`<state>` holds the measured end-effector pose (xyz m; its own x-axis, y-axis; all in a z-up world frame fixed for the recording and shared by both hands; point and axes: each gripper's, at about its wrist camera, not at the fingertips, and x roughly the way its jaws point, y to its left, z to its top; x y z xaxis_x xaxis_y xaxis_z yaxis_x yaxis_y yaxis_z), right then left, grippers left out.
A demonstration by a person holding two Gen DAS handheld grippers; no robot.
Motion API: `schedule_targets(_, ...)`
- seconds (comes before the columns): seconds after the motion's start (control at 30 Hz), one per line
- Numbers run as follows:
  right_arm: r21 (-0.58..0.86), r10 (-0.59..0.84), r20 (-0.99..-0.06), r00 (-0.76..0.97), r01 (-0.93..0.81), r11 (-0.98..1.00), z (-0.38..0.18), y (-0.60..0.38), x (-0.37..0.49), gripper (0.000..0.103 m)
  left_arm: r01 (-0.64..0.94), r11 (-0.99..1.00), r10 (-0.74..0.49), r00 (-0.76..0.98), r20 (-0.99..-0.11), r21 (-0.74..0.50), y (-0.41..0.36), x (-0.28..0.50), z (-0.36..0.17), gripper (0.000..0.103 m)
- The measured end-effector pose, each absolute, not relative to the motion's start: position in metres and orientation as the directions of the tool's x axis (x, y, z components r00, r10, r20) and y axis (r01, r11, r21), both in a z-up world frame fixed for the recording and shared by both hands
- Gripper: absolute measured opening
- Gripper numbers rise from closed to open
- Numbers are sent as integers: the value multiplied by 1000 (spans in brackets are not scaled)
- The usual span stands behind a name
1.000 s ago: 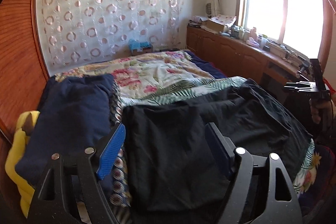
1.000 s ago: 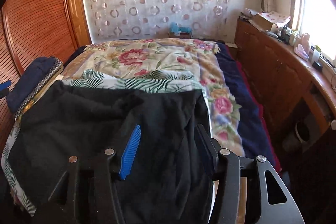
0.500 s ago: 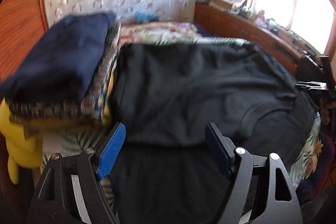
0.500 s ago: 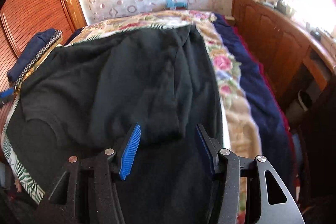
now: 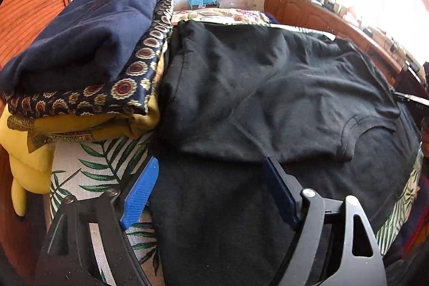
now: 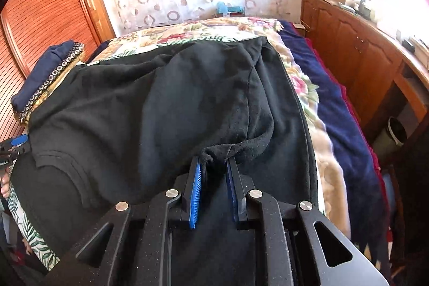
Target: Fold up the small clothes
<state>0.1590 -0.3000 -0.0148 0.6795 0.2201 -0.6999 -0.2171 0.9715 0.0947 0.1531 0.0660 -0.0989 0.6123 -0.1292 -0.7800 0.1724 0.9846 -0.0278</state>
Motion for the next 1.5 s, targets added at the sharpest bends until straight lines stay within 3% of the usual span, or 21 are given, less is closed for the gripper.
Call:
schedule_targets(0.17,76,206,-689,695,-214,974,-27,-292,155,18,179,984,-117,606,-787,-8,60,157,-102,88)
schedule_targets(0.3,31,181,-677,714,-218,975,-31,-274,142,19,158,987,-116,591,-798,-27,68,161,-106,101)
schedule_targets(0.57,6,167,-673,721,-220,975,-39,-267,140,21,160,986,-128,591,-796,-40,71,157,-104,102)
schedule_targets(0.67,8,168,-672,721,-220,975,-40,-267,141,21,153,980,-197,602,-774,-130,82,150,-97,91)
schedule_targets(0.83,11,171,-672,721,-221,975,-38,-269,140,22,92,968,-236,642,-729,-232,103,149,-86,57)
schedule_targets(0.87,8,170,-672,721,-222,975,-37,-271,140,22,81,969,-229,648,-726,-234,105,150,-84,54)
schedule_targets(1.07,5,168,-672,721,-223,975,-37,-272,140,22,46,984,-159,648,-745,-170,105,163,-88,45)
schedule_targets(1.17,4,168,-672,721,-224,975,-37,-272,140,22,63,986,-158,649,-744,-154,102,166,-92,32)
schedule_targets(1.5,5,169,-672,721,-224,975,-37,-272,140,22,83,991,-132,668,-733,-102,85,174,-91,25)
